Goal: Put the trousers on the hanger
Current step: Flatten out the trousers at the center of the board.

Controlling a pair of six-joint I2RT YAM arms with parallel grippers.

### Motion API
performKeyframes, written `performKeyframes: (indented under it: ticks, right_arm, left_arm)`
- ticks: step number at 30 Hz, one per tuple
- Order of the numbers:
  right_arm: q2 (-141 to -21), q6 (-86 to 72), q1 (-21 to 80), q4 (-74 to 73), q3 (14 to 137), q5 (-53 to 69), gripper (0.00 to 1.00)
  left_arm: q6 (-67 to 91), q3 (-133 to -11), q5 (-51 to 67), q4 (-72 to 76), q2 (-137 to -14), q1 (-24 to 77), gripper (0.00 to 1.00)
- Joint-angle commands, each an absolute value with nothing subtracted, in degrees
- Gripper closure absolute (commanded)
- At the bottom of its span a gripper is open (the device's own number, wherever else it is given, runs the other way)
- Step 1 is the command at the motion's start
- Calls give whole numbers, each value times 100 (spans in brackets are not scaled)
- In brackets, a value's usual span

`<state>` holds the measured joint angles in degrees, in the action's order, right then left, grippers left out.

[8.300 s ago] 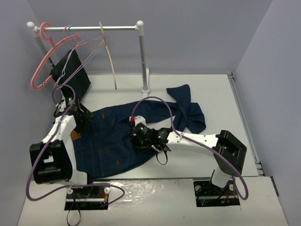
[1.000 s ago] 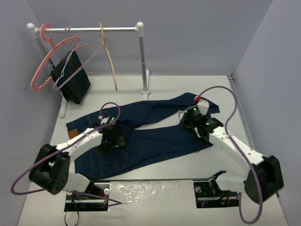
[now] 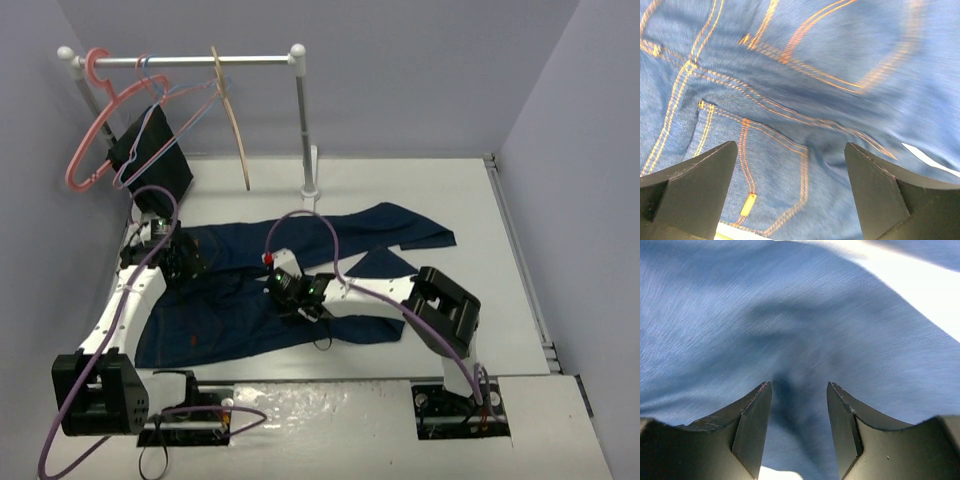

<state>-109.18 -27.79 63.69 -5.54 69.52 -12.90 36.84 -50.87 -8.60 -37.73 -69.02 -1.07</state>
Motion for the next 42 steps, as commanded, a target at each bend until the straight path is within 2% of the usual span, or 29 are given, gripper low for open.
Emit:
performKeyframes:
  ticks: [1,8,13,19,35,38,42]
  right_arm:
    - [-9828,-2733,5843,-1155,6815,-2364,55]
    - [-9608,-2977,4969,-1362,6432,-2532,56]
    - [-9813,-3216,4597,-1371,6307,-2650,56]
    - [-10168,-3182,4526,-1283,6442,-2502,56]
    - [-10408,-3294,4521,-897,6223,-2263,60]
    - [-10415,-3292,4488,-896,6214,-2345,63]
    - [-10401,-3309,4462,-905,6123,-2506,78]
  left_arm:
    - [2893,-5400,-116,-3997,-6036,164,13]
    - [2263,-5094,960,-3917,-5506,634,13]
    - [1996,-4896,1144,-3618,-5116,664,13]
    - [1969,-4729,1011,-3314,-4735,650,12]
    - [1935,-4762,842,-3341,-4822,658,12]
    - [1934,-4755,861,-3340,-4846,654,13]
    - [1934,-4755,870,-3340,-4852,658,13]
